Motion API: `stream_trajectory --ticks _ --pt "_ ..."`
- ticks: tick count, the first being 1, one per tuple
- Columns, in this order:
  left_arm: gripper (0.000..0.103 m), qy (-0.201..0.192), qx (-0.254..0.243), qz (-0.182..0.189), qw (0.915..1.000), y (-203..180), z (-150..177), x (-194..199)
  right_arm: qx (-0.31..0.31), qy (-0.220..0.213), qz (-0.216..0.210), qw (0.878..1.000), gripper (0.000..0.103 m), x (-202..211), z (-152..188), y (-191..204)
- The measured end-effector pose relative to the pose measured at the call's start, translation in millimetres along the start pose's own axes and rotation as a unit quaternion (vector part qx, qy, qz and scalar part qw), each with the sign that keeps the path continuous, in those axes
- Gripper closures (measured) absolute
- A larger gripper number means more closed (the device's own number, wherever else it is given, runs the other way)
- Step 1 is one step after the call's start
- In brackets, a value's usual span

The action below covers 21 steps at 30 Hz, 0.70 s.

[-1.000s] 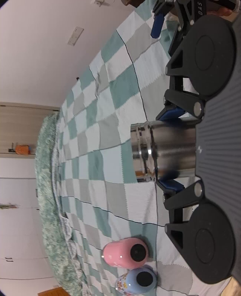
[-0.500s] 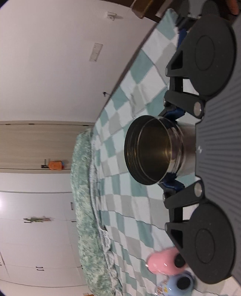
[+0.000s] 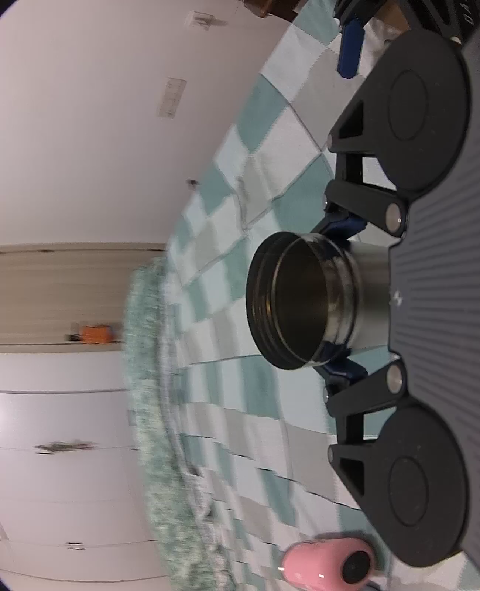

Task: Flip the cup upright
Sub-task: 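Rotate the silver cup opening-up with the left tool and lower it, then set the silver cup on the blanket, open the left tool, withdraw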

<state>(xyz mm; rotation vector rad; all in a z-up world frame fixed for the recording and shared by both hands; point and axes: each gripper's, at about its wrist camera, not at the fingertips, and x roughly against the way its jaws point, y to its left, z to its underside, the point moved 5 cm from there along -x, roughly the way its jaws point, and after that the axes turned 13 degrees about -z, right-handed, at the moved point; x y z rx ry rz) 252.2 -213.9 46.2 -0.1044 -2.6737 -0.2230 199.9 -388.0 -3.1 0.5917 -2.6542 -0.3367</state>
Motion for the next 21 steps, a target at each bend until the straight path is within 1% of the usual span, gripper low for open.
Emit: stream_trajectory --ticks 4,5,6,7,8,10,15,19,21 --pt "0.04 -0.006 -0.003 0.003 1.0 -0.2 -0.2 6.5 -0.001 0.004 0.0 1.0 0.0 -2.9 2.8 0.2" --pt "0.035 -0.009 -0.005 0.005 0.9999 -0.2 -0.3 7.3 -0.001 0.004 0.0 1.0 0.0 -3.3 2.7 1.4" --pt "0.028 -0.013 -0.005 0.007 0.9999 0.8 -0.6 8.9 0.0 0.004 0.0 1.0 0.0 -3.2 2.3 2.7" --pt "0.01 -0.021 0.0 0.006 0.9998 3.8 -1.3 11.8 0.001 0.002 0.001 1.0 0.0 -2.7 1.1 4.3" --pt "0.0 -0.035 0.005 0.004 0.9994 6.5 -2.2 16.7 0.002 0.001 0.001 1.0 0.0 -1.6 -0.2 5.6" --pt "0.0 -0.071 0.015 -0.001 0.9974 13.5 -6.1 32.6 0.006 -0.004 0.0 1.0 0.0 2.0 -2.9 9.5" --pt "0.0 -0.124 0.031 -0.012 0.9917 44.7 -17.1 77.1 0.018 -0.018 -0.006 1.0 0.0 13.7 -10.8 28.1" --pt "0.0 -0.147 0.038 -0.027 0.988 80.5 -17.0 111.8 0.032 -0.037 -0.022 0.999 0.0 23.2 -15.2 55.0" --pt "0.0 -0.154 0.033 -0.04 0.9867 98.4 -10.2 126.6 0.04 -0.046 -0.028 0.998 0.0 26.2 -15.2 71.5"
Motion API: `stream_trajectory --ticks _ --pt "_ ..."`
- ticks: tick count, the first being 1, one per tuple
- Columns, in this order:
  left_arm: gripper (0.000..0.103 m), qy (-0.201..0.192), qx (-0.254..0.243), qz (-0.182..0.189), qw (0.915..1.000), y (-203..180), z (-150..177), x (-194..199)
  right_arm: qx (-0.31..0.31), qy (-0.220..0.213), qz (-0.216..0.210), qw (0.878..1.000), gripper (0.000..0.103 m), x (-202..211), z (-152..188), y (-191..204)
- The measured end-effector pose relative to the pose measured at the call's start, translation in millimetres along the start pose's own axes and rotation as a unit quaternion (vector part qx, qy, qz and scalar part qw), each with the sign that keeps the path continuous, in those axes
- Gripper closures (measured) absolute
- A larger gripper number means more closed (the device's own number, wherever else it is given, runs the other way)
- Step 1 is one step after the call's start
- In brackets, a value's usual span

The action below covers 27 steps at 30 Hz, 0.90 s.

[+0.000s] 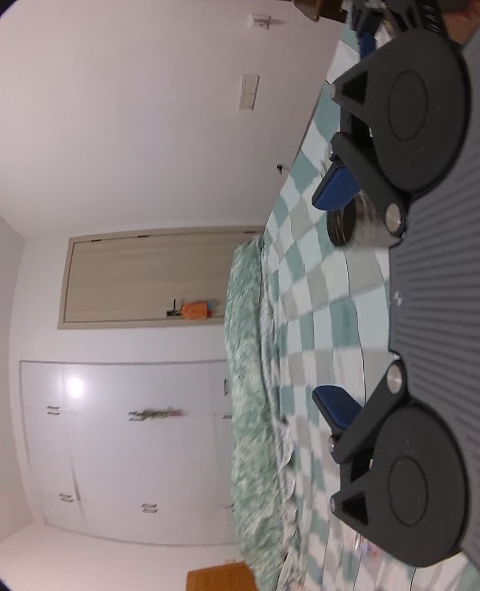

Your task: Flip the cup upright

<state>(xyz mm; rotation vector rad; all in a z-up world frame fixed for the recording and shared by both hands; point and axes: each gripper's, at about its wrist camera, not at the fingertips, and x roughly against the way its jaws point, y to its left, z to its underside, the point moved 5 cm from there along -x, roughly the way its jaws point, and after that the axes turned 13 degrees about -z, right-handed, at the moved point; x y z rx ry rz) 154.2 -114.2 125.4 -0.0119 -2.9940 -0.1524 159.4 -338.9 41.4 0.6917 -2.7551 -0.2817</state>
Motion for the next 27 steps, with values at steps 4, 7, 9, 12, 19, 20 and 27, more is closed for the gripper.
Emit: stream_trajectory --ticks 4,7,9,12,19,20,27 --pt "0.0 0.006 -0.018 -0.028 0.9994 35.8 12.6 23.7 0.006 -0.014 -0.009 1.0 0.0 0.8 3.3 33.9" --pt "0.0 0.016 -0.017 -0.047 0.9986 62.4 29.9 38.8 0.002 -0.026 -0.019 0.999 0.0 1.8 11.2 56.2" --pt "0.0 0.023 -0.01 -0.057 0.998 78.6 43.7 48.6 0.011 -0.032 -0.015 0.999 0.0 1.6 18.8 70.7" --pt "0.0 0.033 -0.005 -0.082 0.9961 98.0 68.6 57.6 0.038 -0.03 -0.002 0.999 0.0 -2.0 31.6 88.9" --pt "0.0 0.058 0.037 -0.138 0.988 133.2 127.5 64.4 0.063 -0.014 0.014 0.998 0.0 -12.4 58.1 109.3" --pt "0.0 0.054 0.041 -0.148 0.9867 135.8 132.6 65.9 0.071 -0.016 0.016 0.997 0.0 -12.3 60.6 112.8" --pt "0.0 0.017 0.044 -0.186 0.9814 141.7 147.8 71.5 0.092 -0.032 0.021 0.995 0.0 -15.2 77.0 123.8"
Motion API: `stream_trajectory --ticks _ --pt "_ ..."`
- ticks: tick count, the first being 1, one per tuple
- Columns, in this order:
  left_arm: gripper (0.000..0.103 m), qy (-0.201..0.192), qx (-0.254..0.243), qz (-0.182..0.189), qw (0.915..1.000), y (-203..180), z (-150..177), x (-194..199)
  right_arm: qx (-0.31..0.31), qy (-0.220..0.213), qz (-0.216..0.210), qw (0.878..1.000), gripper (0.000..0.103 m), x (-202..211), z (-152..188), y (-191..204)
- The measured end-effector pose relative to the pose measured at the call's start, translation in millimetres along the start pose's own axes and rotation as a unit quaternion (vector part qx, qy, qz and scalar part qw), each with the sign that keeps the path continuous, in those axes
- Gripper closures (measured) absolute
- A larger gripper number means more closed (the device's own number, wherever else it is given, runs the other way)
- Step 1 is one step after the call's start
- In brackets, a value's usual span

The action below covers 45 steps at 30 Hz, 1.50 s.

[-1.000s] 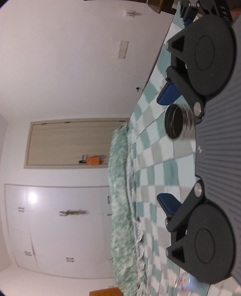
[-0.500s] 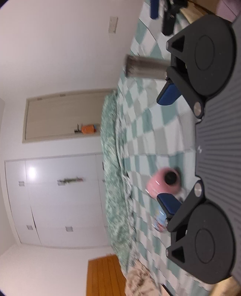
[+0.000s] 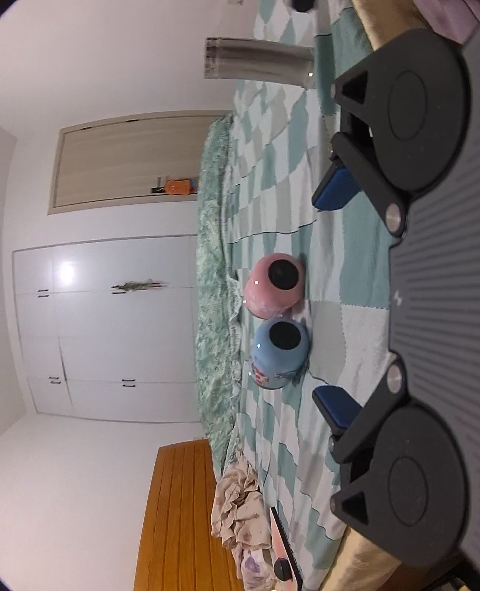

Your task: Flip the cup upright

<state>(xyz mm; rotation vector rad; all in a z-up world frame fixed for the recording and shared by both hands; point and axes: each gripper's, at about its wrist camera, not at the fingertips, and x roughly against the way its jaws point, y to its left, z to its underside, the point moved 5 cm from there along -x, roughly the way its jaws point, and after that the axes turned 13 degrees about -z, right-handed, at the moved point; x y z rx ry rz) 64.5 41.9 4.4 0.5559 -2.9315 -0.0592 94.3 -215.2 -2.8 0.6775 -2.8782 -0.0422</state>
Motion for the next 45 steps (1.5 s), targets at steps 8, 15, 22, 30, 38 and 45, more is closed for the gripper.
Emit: stream_trajectory --ticks 8,15,22,30,38,45 --pt "0.0 -0.027 -0.012 0.0 0.9996 -6.5 1.8 8.7 0.012 -0.016 0.002 1.0 0.0 0.7 12.9 6.7" --pt "0.0 -0.031 -0.013 0.002 0.9994 -8.2 2.7 10.8 0.015 -0.02 0.003 1.0 0.0 1.9 12.5 6.7" --pt "0.0 -0.035 -0.014 0.004 0.9993 -8.8 4.0 11.9 0.013 -0.022 0.003 1.0 0.0 2.7 12.2 4.5" --pt "0.0 -0.034 -0.014 0.004 0.9993 -9.0 4.2 11.9 0.013 -0.022 0.003 1.0 0.0 3.0 12.2 4.1" --pt "0.0 -0.036 -0.016 0.004 0.9992 -9.2 3.6 12.3 0.014 -0.025 0.003 1.0 0.0 4.0 11.8 5.4" --pt "0.0 -0.04 -0.015 0.008 0.9991 -8.1 3.1 13.8 0.014 -0.025 0.003 1.0 0.0 4.1 11.8 5.5"
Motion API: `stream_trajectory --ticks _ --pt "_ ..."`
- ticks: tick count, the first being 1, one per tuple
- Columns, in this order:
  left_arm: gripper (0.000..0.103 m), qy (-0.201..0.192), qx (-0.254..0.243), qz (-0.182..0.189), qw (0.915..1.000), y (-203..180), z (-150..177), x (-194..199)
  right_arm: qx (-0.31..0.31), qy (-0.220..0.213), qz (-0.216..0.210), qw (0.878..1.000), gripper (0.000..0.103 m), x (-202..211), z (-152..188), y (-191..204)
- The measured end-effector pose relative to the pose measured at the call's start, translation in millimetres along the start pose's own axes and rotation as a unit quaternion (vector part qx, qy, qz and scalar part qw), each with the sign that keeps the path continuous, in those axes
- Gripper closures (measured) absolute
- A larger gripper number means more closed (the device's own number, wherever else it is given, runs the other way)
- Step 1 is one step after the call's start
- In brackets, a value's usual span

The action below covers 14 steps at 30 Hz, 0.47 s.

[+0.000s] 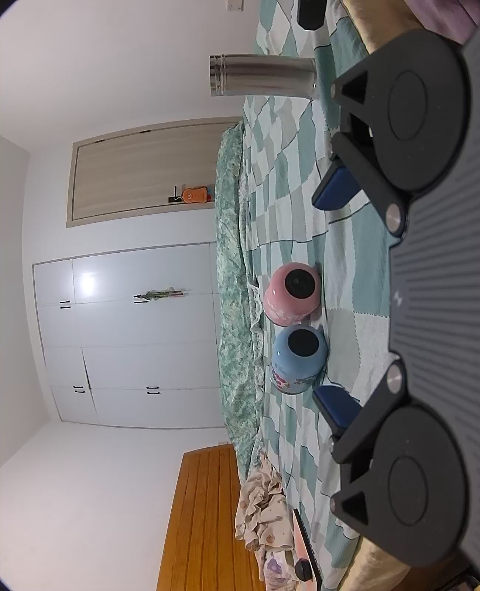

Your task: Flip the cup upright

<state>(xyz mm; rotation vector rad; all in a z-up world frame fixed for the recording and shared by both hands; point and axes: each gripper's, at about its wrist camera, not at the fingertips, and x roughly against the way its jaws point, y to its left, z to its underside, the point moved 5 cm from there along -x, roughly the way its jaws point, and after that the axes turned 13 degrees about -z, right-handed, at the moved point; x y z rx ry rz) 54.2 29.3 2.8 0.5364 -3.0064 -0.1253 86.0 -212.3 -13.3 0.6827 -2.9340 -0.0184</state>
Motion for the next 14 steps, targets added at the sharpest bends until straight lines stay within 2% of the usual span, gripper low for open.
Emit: stream_trajectory --ticks 14 --pt "0.0 -0.006 0.002 -0.001 1.0 1.3 1.2 1.9 0.0 0.0 0.0 1.0 0.0 -0.2 0.1 0.2"
